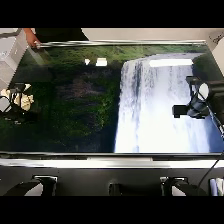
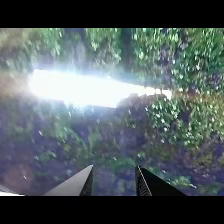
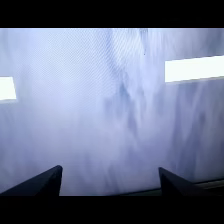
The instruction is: Fold the clothes and pants, and hang the long-sleeved shirts on hangers.
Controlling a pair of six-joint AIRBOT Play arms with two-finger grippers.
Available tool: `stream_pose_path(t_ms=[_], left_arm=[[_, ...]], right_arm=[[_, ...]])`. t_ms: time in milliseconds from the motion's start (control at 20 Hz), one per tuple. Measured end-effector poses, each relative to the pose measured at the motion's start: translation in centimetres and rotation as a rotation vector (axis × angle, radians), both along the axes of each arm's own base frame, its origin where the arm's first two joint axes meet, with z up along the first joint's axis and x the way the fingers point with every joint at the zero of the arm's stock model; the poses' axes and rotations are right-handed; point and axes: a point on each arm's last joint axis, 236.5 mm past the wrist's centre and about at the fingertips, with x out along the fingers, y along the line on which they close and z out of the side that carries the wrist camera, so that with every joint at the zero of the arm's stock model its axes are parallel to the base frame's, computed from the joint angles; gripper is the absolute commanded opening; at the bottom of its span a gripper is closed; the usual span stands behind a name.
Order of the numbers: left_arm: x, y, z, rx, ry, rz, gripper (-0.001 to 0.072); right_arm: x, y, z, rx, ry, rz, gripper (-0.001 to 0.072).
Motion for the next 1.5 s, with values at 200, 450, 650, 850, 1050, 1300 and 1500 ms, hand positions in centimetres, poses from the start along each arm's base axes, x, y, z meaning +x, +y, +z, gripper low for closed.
stream_pose_path(t_ms=[200,450,650,850,1050,1300,1500], left_arm=[[0.5,-1.3,-0.1,-0.061,-0.024,0.024,0.0717],[1.9,-4.3,0.2,-0.2,-0.087,0.041,0.0033],[2.1,-5.2,0.4,-0.238,-0.095,0.034,0.0238],[2.3,-5.5,0.4,-0.251,-0.101,0.032,0.0358],[2.1,-5.6,0.4,-0.257,-0.094,0.03,0.0032],[2.1,-5.7,0.4,-0.259,-0.09,0.029,0.0031],[2.0,-5.7,0.3,-0.259,-0.088,0.027,0.0032]], right_arm=[[0.4,0.2,0.1,0.013,-0.026,-0.028,0.0716],[2.2,2.1,0.3,0.097,-0.103,-0.031,0.0032],[2.8,3.4,0.4,0.15,-0.126,-0.012,0.0299],[3.3,3.9,0.5,0.172,-0.146,0.0,0.0269],[3.3,4.1,0.5,0.179,-0.146,0.003,0.003],[3.1,4.2,0.5,0.184,-0.138,0.002,0.0029],[2.8,4.3,0.4,0.187,-0.126,0.0,0.0029]])
